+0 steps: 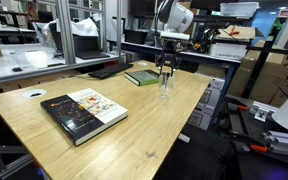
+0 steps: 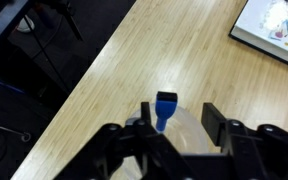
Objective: Remove the marker from the glass and put it on top of the book
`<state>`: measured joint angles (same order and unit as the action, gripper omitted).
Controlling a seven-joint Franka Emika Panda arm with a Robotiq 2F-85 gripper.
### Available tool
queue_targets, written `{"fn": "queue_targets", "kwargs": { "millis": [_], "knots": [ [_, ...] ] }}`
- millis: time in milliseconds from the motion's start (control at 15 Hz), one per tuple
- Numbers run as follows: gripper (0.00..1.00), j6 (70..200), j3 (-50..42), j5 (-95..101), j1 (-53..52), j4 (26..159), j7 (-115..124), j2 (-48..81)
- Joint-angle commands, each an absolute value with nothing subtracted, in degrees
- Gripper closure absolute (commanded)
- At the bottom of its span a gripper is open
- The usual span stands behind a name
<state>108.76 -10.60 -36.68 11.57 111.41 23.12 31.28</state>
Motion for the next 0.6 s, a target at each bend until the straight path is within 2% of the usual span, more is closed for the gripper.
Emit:
{"fn": "queue_targets", "kwargs": {
  "millis": [0,200,267,400,467,533],
  "knots": [
    [0.74,107.8,-10.2,-37.4,12.2,109.8,23.8,32.3],
    [0.95,107.8,-10.2,-37.3,12.2,109.3,23.8,32.9],
    [0.98,107.6,-10.2,-37.3,12.2,109.2,23.9,32.9],
    [0.95,107.4,-10.3,-37.4,12.3,108.9,23.9,32.7],
    [1.0,107.2,-10.3,-37.4,12.4,109.0,23.9,32.5],
    [0.97,107.0,-10.4,-37.3,12.4,109.0,23.9,32.2]
  ]
}}
